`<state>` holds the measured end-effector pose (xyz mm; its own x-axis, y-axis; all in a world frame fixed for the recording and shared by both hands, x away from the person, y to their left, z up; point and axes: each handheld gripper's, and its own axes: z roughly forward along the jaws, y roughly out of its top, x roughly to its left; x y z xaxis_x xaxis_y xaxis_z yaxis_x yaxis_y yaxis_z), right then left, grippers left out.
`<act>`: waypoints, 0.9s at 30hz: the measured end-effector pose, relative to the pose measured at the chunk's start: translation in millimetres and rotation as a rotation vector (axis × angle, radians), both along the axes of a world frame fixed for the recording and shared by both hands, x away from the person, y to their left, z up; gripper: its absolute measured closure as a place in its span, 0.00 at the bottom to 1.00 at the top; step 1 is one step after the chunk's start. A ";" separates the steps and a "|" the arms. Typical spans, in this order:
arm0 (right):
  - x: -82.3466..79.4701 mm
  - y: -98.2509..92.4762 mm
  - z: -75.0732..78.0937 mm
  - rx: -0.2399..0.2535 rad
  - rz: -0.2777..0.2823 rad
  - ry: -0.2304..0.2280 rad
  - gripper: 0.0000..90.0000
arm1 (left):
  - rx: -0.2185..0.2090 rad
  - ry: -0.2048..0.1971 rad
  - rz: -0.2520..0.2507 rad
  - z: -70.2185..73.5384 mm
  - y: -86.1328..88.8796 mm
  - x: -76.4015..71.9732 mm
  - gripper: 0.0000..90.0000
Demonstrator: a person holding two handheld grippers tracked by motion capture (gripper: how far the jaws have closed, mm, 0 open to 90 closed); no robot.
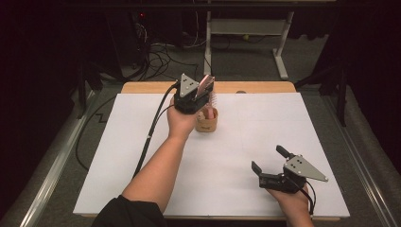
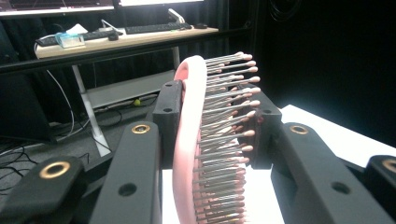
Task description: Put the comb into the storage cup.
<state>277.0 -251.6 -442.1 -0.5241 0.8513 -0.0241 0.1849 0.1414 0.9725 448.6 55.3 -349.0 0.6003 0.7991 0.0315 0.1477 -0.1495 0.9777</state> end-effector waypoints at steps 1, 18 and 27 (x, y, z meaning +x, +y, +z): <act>-0.3 0.0 0.3 0.000 -0.002 -0.002 0.00 | 0.003 0.003 -0.001 -0.6 -0.2 0.4 0.72; -0.1 0.4 -0.6 0.001 -0.002 0.003 0.00 | 0.005 0.042 -0.003 -6.4 7.1 10.2 0.69; 0.0 -0.3 -1.2 0.001 -0.002 0.004 0.00 | 0.023 0.064 -0.002 -10.2 8.8 13.8 0.60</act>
